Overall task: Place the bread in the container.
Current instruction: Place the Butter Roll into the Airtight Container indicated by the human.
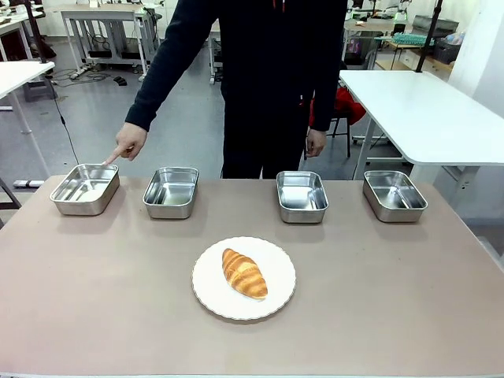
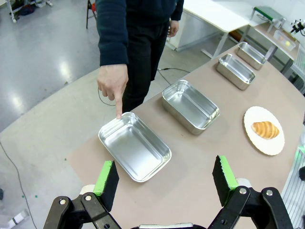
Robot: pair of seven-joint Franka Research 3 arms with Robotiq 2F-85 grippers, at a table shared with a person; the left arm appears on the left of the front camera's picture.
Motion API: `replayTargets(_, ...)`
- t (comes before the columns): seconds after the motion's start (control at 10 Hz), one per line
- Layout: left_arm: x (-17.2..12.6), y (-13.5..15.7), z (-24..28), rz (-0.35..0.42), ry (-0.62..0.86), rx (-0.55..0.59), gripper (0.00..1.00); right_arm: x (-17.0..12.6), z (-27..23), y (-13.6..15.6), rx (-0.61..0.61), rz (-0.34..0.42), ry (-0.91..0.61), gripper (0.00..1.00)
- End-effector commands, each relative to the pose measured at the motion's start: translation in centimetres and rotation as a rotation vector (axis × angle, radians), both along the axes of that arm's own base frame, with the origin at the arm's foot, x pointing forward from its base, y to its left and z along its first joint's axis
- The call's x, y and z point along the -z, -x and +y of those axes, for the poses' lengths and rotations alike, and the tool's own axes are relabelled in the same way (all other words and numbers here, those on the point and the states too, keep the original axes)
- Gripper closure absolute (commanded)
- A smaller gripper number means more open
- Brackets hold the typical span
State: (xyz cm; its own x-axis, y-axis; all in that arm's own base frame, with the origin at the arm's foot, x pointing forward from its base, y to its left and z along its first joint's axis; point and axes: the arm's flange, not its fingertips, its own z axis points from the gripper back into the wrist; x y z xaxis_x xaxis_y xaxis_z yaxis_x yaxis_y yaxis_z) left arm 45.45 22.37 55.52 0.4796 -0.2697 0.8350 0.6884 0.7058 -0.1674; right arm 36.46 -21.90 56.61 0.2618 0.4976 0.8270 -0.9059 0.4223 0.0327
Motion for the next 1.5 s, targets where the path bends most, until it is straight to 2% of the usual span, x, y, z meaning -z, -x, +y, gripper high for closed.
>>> replayTargets(0.0,-0.18,0.08,0.03,-0.006,0.005,-0.003,0.00,-0.10,0.02,0.09,0.002,-0.004,0.002,0.00)
replayTargets(1.4,0.00,0.00,0.00,0.000,0.000,0.000,0.00,-0.10,0.02,0.09,0.002,-0.004,0.002,0.00)
